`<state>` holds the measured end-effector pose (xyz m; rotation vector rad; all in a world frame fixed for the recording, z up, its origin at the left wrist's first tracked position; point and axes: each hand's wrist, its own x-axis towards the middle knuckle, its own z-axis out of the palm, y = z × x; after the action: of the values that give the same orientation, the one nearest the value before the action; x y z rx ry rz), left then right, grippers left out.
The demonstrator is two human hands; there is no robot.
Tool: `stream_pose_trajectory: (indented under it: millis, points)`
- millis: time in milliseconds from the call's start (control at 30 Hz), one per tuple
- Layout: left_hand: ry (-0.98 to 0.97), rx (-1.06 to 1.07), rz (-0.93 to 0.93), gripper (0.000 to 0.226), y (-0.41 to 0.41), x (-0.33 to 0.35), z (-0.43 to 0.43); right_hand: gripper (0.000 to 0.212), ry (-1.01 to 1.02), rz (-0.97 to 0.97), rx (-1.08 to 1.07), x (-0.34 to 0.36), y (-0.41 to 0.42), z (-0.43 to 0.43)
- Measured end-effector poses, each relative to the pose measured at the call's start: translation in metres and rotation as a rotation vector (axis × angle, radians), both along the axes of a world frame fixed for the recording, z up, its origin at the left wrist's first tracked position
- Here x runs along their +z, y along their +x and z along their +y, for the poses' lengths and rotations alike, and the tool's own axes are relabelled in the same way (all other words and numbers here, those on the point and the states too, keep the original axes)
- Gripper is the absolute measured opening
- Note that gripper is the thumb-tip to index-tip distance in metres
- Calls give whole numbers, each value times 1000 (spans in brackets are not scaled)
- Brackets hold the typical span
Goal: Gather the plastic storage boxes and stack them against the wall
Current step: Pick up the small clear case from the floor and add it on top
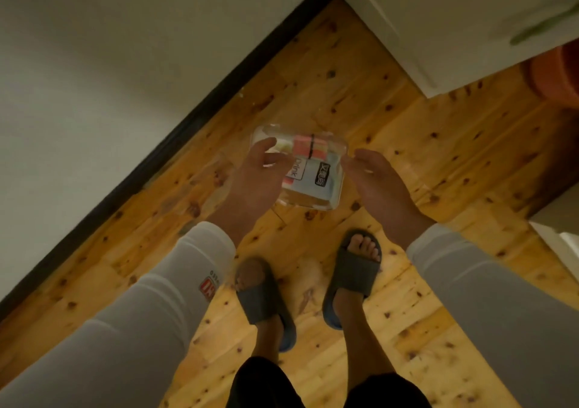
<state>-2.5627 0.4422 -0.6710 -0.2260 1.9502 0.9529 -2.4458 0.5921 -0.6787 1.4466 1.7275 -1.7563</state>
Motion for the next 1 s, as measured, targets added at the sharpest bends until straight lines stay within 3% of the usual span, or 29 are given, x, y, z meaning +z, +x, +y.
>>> stream_pose_trajectory:
  millis: [67,233,433,733,900,1000]
  points:
    - [-30,19,-4,49,1,-16,-5,53,20,-22,7,-20,4,-5]
    - [-111,-83,87,64,-2,-61,-22,101,13,-96,12,-73,10,-21]
    - [-252,-197,166,83,-7,-106,-44,121,61,-156,28,-122,11,-36]
    - [-222,-97,65,109,-19,-168,-55,126,5,-205,-53,-168,17,-35]
    - [-138,19,18,93,-18,-189,-50,122,-83,-112,-185,-187,12,-36]
    - [-93,67,10,79,-18,-190,-48,105,-107,-57,-209,-190,8,-37]
